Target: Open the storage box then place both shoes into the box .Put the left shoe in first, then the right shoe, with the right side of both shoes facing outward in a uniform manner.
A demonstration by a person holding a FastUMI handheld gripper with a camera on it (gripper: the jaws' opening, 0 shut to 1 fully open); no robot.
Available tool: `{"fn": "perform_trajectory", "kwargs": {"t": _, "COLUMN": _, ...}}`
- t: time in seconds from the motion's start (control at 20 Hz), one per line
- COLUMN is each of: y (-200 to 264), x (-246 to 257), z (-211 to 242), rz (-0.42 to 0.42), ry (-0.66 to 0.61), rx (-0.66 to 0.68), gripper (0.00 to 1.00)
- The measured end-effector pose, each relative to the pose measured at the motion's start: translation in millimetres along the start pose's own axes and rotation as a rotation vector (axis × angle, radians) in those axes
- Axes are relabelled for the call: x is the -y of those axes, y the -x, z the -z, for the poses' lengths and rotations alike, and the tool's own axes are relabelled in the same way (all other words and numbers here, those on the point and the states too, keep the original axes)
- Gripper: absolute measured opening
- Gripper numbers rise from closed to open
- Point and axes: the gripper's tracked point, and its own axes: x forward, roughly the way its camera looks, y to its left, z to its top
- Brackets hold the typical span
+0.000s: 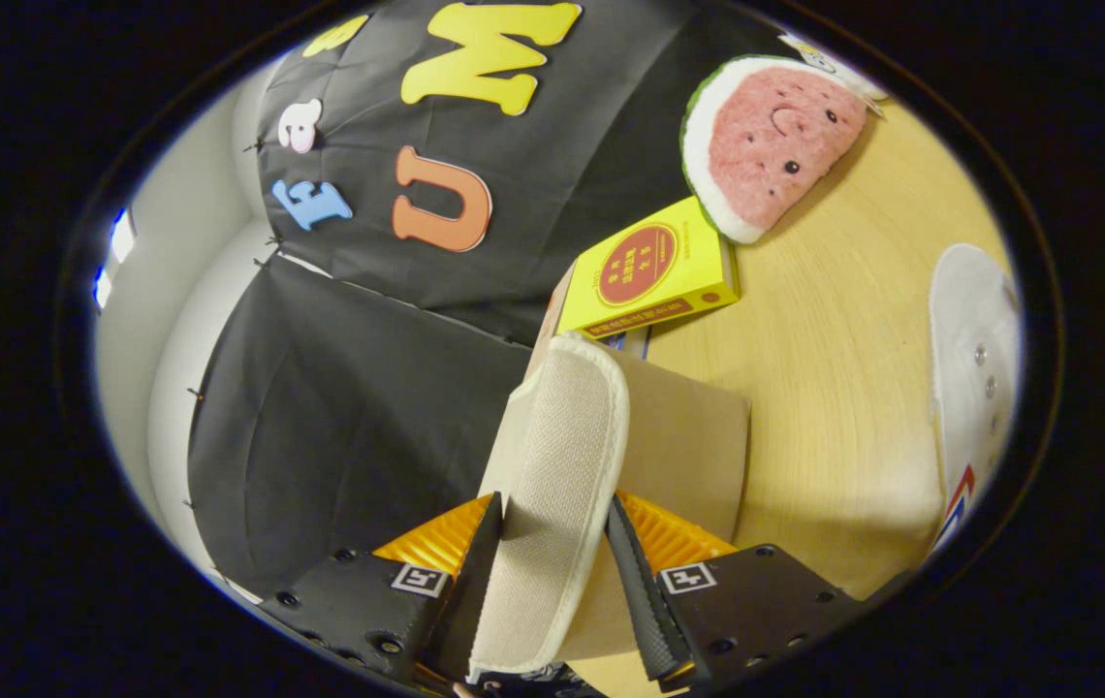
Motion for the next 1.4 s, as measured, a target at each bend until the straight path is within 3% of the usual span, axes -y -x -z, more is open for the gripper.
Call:
{"fn": "perform_trajectory", "kwargs": {"t": 0.15, "y": 1, "x": -1, "z": 1, "rz": 0.015, "ry": 0.003, "rx": -0.012, "gripper": 0.64}}
{"fn": "perform_trajectory", "kwargs": {"t": 0.25, "y": 5, "x": -2, "z": -1, "rz": 0.041, "ry": 0.011, "rx": -0.011, "gripper": 0.57}}
{"fn": "perform_trajectory", "kwargs": {"t": 0.65, "y": 14, "x": -3, "z": -1, "rz": 0.094, "ry": 0.018, "rx": 0.013, "gripper": 0.56}}
{"fn": "perform_trajectory", "kwargs": {"t": 0.8, "y": 21, "x": -1, "z": -8, "rz": 0.094, "ry": -0.024, "rx": 0.032, "gripper": 0.26}}
{"fn": "perform_trajectory", "kwargs": {"t": 0.95, "y": 24, "x": -11, "z": -8, "rz": 0.066, "ry": -0.006, "rx": 0.04, "gripper": 0.27}}
{"fn": "perform_trajectory", "kwargs": {"t": 1.05, "y": 28, "x": -19, "z": -10, "rz": 0.051, "ry": -0.026, "rx": 0.05, "gripper": 0.13}}
{"fn": "perform_trajectory", "kwargs": {"t": 1.15, "y": 26, "x": -25, "z": -12, "rz": 0.055, "ry": -0.019, "rx": 0.053, "gripper": 0.12}}
{"fn": "perform_trajectory", "kwargs": {"t": 1.2, "y": 30, "x": -36, "z": -14, "rz": 0.049, "ry": -0.034, "rx": 0.069, "gripper": 0.04}}
{"fn": "perform_trajectory", "kwargs": {"t": 1.4, "y": 36, "x": -76, "z": -23, "rz": 0.029, "ry": -0.005, "rx": 0.098, "gripper": 0.04}}
